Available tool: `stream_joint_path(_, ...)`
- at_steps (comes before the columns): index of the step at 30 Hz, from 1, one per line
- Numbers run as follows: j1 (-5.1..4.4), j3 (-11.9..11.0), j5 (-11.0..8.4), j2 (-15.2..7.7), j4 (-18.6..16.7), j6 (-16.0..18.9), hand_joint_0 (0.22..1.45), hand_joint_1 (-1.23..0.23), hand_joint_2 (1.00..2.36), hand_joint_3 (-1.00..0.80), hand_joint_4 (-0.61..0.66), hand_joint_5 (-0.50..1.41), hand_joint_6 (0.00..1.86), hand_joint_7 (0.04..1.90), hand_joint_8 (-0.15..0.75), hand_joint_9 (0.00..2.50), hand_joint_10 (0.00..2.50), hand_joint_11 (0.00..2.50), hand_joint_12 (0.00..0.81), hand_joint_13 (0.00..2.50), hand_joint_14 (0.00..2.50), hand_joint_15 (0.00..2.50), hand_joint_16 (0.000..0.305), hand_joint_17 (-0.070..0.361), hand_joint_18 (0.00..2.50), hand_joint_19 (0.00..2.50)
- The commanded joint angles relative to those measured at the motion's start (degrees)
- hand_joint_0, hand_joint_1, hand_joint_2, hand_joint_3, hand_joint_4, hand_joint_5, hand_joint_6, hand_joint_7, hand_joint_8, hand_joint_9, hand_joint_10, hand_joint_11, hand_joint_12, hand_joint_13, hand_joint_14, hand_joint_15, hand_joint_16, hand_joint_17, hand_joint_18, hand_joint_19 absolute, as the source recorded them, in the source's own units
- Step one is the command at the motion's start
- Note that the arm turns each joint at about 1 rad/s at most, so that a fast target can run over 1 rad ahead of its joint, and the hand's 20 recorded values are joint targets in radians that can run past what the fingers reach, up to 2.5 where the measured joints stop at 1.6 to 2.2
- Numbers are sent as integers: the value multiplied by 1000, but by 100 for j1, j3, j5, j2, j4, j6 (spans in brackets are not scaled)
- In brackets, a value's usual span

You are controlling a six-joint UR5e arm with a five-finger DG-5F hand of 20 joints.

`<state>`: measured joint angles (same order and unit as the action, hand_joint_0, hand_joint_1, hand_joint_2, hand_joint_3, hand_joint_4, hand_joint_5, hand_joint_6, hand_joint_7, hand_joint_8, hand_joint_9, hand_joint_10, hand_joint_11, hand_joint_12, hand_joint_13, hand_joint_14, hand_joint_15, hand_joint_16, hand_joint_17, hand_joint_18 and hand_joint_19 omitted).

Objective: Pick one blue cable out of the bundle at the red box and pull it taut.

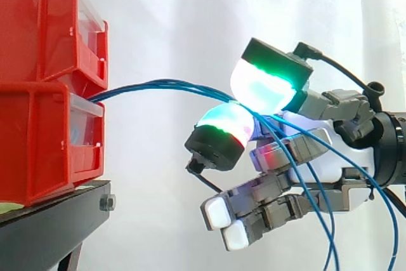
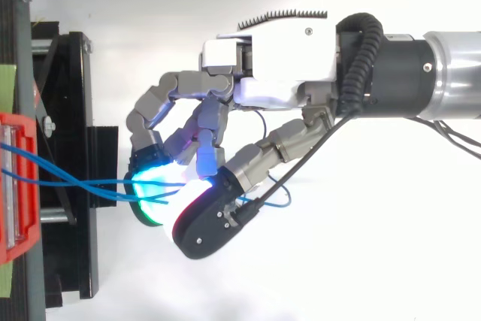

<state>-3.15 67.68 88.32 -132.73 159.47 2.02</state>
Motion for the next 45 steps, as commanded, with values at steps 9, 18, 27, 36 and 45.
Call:
stream_joint_path(9,-2,0,1,-7,6,0,787,-984,1000,-500,0,-188,933,987,243,1186,266,1555,339,781,21,479,51,115,647,279)
stream_joint_path(18,-2,0,-7,2,6,9,480,-815,1000,-500,60,-165,918,989,311,1296,306,1494,379,832,19,498,58,131,684,366)
stream_joint_path(27,-2,-9,-7,2,6,9,599,-609,1002,-474,44,-140,909,1102,276,1408,90,1657,362,864,22,521,52,117,680,422)
stream_joint_path(36,-2,-62,-7,2,14,9,726,-896,1015,-287,5,-141,922,1199,314,1351,252,1601,353,891,22,532,52,118,716,370)
stream_joint_path(45,-2,-79,-7,2,50,9,862,-908,1000,-500,-165,-190,950,1198,229,1166,47,1523,321,738,20,473,49,111,610,327)
